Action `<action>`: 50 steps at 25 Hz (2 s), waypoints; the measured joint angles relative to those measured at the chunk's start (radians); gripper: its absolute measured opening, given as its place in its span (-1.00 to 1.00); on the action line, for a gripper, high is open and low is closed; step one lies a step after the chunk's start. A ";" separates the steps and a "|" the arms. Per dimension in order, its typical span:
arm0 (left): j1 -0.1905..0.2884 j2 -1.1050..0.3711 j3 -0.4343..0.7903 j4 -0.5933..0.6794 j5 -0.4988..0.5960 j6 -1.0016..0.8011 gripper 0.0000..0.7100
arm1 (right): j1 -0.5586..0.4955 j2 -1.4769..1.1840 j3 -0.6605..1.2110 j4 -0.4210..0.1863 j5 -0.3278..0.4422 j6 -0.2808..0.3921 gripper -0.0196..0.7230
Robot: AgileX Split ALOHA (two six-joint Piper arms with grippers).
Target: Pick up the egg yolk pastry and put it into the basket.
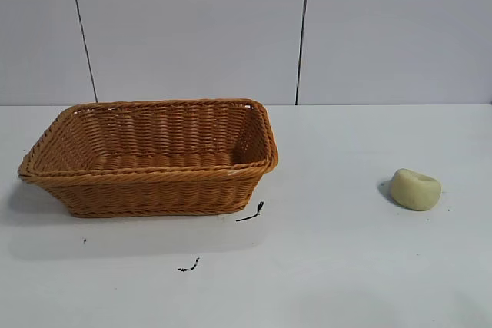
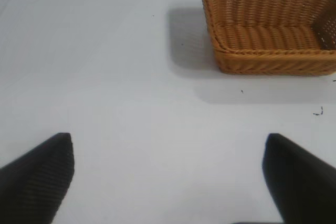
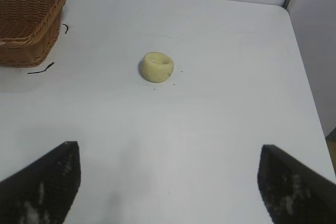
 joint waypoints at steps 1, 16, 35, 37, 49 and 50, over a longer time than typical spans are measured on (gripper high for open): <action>0.000 0.000 0.000 0.000 0.000 0.000 0.96 | 0.000 0.000 0.000 0.000 0.000 0.000 0.75; 0.000 0.000 0.000 0.000 0.000 0.000 0.96 | 0.000 0.001 -0.008 0.000 -0.018 -0.001 0.75; 0.000 0.000 0.000 0.000 0.000 0.000 0.96 | 0.000 1.150 -0.465 0.029 -0.126 -0.001 0.75; 0.000 0.000 0.000 0.000 0.000 0.000 0.96 | 0.000 1.271 -0.533 0.032 -0.125 -0.001 0.75; 0.000 0.000 0.000 0.000 0.000 0.000 0.96 | 0.015 1.855 -0.905 0.033 -0.107 -0.006 0.75; 0.000 0.000 0.000 0.000 0.000 0.000 0.96 | 0.018 1.887 -0.921 0.033 -0.113 -0.007 0.75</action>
